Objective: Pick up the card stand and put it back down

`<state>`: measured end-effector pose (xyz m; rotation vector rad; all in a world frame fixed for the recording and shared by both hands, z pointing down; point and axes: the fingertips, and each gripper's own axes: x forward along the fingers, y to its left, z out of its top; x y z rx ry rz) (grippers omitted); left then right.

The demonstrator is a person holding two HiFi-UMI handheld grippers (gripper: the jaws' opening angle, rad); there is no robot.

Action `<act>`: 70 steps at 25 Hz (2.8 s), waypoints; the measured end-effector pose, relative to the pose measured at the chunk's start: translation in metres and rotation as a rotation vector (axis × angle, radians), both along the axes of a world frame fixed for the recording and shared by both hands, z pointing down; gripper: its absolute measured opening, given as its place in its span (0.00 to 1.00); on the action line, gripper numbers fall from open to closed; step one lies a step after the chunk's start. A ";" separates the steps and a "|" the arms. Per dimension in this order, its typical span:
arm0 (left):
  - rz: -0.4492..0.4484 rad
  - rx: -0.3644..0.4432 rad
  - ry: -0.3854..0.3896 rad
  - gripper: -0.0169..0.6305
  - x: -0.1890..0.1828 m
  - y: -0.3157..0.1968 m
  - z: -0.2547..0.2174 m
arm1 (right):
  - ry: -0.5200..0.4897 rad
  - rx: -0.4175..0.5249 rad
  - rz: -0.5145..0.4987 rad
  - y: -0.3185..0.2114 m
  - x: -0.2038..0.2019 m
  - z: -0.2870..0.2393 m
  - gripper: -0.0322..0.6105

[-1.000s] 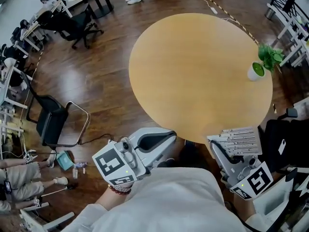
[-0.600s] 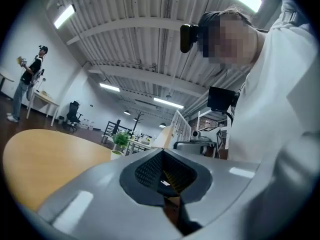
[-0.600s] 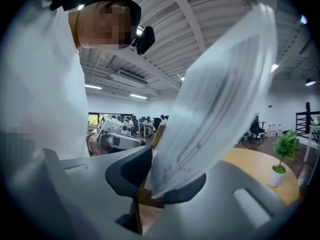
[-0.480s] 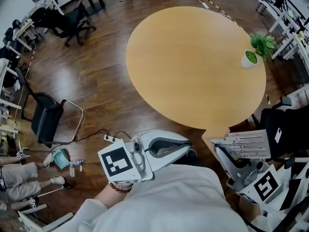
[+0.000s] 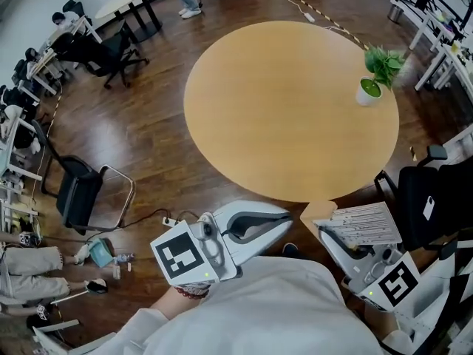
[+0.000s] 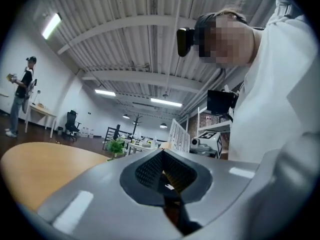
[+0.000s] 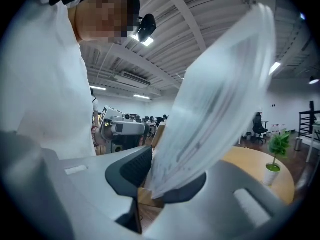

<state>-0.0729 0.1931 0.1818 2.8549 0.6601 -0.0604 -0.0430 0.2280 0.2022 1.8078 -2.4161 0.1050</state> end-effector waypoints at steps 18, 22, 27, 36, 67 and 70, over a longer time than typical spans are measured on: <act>0.012 0.044 -0.076 0.02 0.017 0.068 0.012 | -0.092 0.062 -0.006 0.043 0.021 -0.014 0.17; 0.023 0.053 -0.092 0.02 0.016 0.064 0.018 | -0.102 0.051 0.003 0.038 0.019 -0.010 0.17; 0.069 0.047 -0.056 0.02 0.006 0.067 0.014 | -0.109 0.047 0.013 0.030 0.004 -0.010 0.17; -0.018 -0.080 -0.110 0.02 -0.049 -0.017 0.039 | -0.128 0.051 0.067 -0.014 -0.012 -0.008 0.17; -0.610 -0.260 -0.263 0.02 0.125 -0.265 0.070 | 0.014 -0.411 0.147 -0.315 0.387 0.259 0.17; -0.760 -0.295 -0.263 0.02 0.104 -0.300 0.084 | 0.084 -0.427 0.108 -0.359 0.403 0.284 0.17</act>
